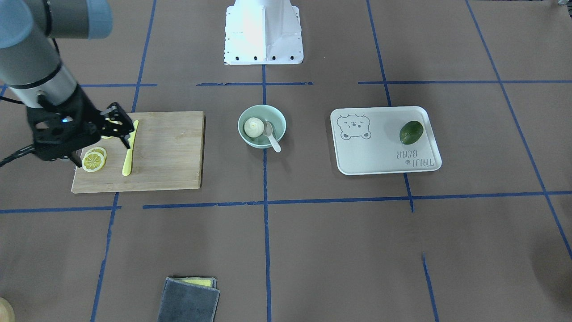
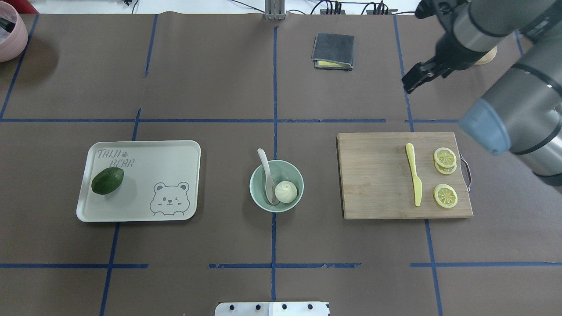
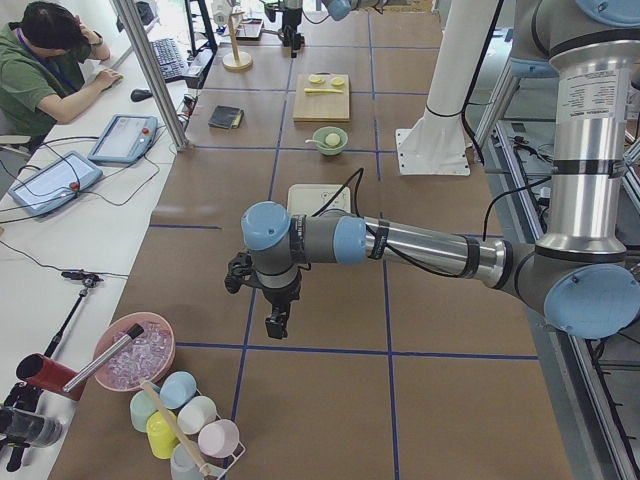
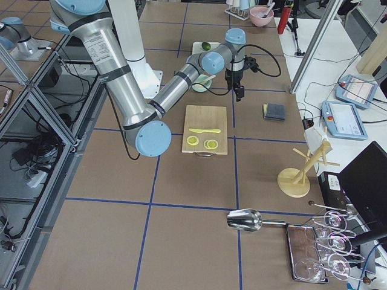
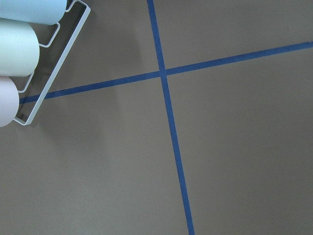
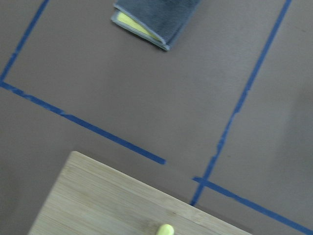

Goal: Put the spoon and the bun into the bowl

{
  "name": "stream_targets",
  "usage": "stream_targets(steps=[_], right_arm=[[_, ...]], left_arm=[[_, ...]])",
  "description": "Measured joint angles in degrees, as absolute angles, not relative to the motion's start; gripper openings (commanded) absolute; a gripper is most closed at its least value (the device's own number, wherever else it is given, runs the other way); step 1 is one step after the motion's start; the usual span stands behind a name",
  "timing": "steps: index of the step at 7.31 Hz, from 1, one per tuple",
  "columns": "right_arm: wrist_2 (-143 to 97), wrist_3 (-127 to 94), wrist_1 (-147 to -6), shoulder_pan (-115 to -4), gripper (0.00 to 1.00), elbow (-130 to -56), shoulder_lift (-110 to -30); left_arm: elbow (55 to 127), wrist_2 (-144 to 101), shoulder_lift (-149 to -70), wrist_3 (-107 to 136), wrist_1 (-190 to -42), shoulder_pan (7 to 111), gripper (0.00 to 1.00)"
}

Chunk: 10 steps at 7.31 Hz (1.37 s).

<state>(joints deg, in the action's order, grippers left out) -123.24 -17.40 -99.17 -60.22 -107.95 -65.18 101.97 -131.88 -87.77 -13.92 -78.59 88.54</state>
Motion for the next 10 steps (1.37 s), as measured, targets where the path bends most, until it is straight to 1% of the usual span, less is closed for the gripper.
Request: stream_targets(steps=[3, 6, 8, 10], right_arm=[[-129.4, 6.8, -99.2, -75.6, 1.0, -104.5, -74.9], [-130.1, 14.4, -98.5, -87.6, 1.0, -100.8, -86.1], [-129.8, 14.6, -98.4, -90.8, 1.0, -100.3, -91.7], [-130.2, 14.4, -98.4, -91.3, 1.0, -100.2, -93.3]], left_arm=[[101.9, -134.3, -85.8, -17.1, -79.0, 89.9, 1.0], [101.1, -139.0, -84.5, -16.4, -79.1, 92.7, 1.0], [101.0, -139.6, -84.7, -16.3, -79.1, 93.5, 1.0], [101.2, -138.2, -85.4, -16.5, -79.3, 93.6, 1.0]])
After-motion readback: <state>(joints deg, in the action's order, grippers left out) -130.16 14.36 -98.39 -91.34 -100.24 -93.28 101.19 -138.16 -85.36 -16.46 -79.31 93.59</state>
